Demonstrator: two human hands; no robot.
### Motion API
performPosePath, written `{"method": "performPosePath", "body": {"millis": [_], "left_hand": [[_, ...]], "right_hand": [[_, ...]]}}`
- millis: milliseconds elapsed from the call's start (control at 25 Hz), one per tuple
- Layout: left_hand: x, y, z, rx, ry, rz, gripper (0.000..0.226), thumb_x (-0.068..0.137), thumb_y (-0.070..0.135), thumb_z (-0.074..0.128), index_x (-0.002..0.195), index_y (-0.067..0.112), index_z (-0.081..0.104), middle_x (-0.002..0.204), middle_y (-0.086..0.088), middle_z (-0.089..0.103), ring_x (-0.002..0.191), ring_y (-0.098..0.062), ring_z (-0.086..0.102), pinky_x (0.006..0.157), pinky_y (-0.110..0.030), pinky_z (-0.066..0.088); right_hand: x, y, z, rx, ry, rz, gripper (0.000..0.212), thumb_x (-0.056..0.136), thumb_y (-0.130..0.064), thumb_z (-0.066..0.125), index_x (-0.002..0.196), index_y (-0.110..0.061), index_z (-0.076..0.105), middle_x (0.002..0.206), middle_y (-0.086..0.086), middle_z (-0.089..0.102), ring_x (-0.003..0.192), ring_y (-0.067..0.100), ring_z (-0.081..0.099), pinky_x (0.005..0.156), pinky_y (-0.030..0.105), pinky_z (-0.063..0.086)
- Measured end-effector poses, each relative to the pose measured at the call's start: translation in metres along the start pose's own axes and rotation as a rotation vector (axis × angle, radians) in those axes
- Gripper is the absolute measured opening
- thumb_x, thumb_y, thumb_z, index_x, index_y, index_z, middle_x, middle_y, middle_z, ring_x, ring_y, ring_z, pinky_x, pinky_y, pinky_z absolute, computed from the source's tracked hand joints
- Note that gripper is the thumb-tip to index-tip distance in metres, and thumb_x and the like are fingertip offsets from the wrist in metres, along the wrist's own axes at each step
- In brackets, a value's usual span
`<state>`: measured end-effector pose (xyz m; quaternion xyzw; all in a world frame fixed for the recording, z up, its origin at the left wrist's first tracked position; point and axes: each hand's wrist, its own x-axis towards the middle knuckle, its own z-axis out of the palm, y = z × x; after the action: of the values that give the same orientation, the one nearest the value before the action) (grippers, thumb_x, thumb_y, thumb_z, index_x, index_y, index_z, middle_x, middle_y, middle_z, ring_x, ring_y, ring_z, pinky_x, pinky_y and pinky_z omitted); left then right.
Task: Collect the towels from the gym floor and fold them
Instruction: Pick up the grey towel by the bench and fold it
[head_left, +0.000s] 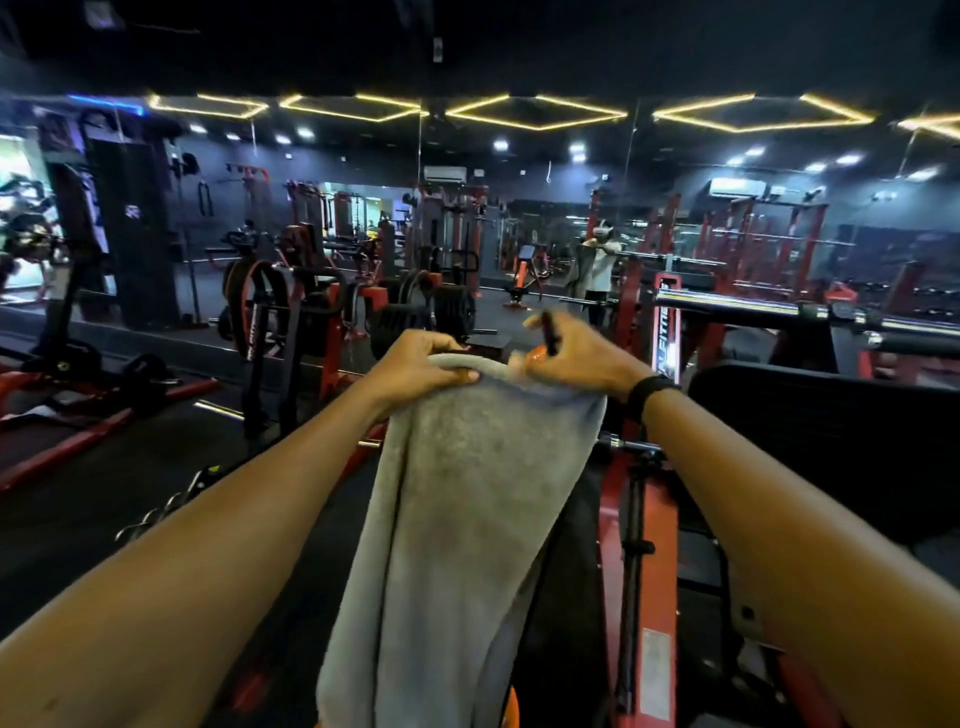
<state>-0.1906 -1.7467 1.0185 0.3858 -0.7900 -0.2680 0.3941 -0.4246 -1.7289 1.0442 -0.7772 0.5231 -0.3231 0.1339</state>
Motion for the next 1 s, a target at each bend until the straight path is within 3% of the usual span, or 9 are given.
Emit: {"method": "performPosePath", "body": {"millis": [80,240,360,440,560,640,760,880,1000], "left_hand": [[0.024,-0.014,-0.006,0.049,-0.045,0.032,0.012,0.074,0.022,0.08,0.079,0.019,0.07,0.074,0.004,0.065,0.067,-0.002,0.057,0.064,-0.022,0.043],[0.066,-0.07,-0.04,0.45,-0.294,-0.137,0.025,0.069,0.041,0.082,0.071,0.023,0.064,0.073,0.007,0.064,0.069,-0.008,0.06,0.054,-0.022,0.042],[0.091,-0.131,-0.077,0.699,-0.394,-0.286,0.049,0.061,0.056,0.08,0.089,0.019,0.066,0.088,0.002,0.064,0.077,-0.013,0.06,0.063,-0.026,0.046],[0.102,-0.16,-0.098,0.719,-0.426,-0.371,0.081,0.054,0.07,0.076,0.112,0.015,0.062,0.105,0.0,0.064,0.088,-0.017,0.06,0.074,-0.031,0.05],[0.131,-0.167,-0.104,0.218,-0.314,-0.549,0.075,0.07,0.06,0.073,0.118,0.005,0.057,0.11,-0.011,0.064,0.09,-0.024,0.064,0.068,-0.032,0.053],[0.146,-0.146,-0.089,-0.13,-0.351,-0.633,0.051,0.082,0.047,0.068,0.105,0.002,0.064,0.09,-0.013,0.071,0.076,-0.024,0.068,0.063,-0.032,0.056],[0.162,-0.124,-0.061,-0.293,-0.388,-0.668,0.034,0.096,0.035,0.052,0.081,0.006,0.063,0.057,-0.004,0.067,0.049,-0.014,0.065,0.054,-0.023,0.052],[0.173,-0.12,-0.041,-0.545,-0.222,-0.723,0.034,0.101,0.015,0.042,0.07,0.006,0.051,0.038,-0.003,0.055,0.031,-0.01,0.054,0.036,-0.02,0.047],[0.189,-0.12,-0.023,-0.949,0.008,-0.746,0.034,0.101,-0.001,0.025,0.075,-0.005,0.047,0.048,-0.014,0.056,0.026,-0.014,0.052,0.031,-0.022,0.045]], "right_hand": [[0.02,0.003,0.011,-0.307,-0.078,0.005,0.031,0.081,-0.041,0.072,0.083,-0.011,0.063,0.071,0.001,0.053,0.066,0.015,0.049,0.06,0.031,0.037],[0.067,0.027,0.007,-0.269,0.455,0.292,0.022,0.079,-0.027,0.066,0.063,-0.017,0.055,0.069,0.004,0.057,0.073,0.03,0.06,0.057,0.028,0.036],[0.09,0.029,0.003,-0.138,0.809,0.489,0.014,0.083,-0.017,0.059,0.07,-0.012,0.06,0.078,0.015,0.061,0.082,0.032,0.059,0.063,0.026,0.033],[0.097,0.032,0.0,-0.066,0.884,0.553,0.017,0.086,-0.018,0.058,0.072,-0.009,0.062,0.081,0.016,0.06,0.089,0.032,0.06,0.064,0.025,0.032],[0.117,0.038,0.011,0.041,0.721,0.564,0.021,0.084,-0.024,0.066,0.068,-0.012,0.061,0.077,0.01,0.06,0.079,0.026,0.058,0.066,0.033,0.043],[0.13,0.039,0.022,0.211,0.592,0.609,0.021,0.08,-0.023,0.068,0.064,-0.015,0.057,0.071,0.006,0.059,0.072,0.024,0.055,0.068,0.037,0.049],[0.149,0.033,0.035,0.484,0.443,0.619,0.021,0.082,-0.017,0.056,0.062,-0.016,0.051,0.059,0.002,0.048,0.056,0.018,0.046,0.053,0.029,0.038],[0.162,0.028,0.053,0.562,0.384,0.508,0.03,0.093,-0.001,0.05,0.065,-0.012,0.047,0.05,0.001,0.051,0.049,0.012,0.048,0.04,0.022,0.04],[0.176,0.025,0.069,0.585,0.425,0.372,0.021,0.093,-0.001,0.055,0.074,-0.009,0.051,0.059,0.003,0.06,0.05,0.009,0.06,0.042,0.017,0.047]]}}
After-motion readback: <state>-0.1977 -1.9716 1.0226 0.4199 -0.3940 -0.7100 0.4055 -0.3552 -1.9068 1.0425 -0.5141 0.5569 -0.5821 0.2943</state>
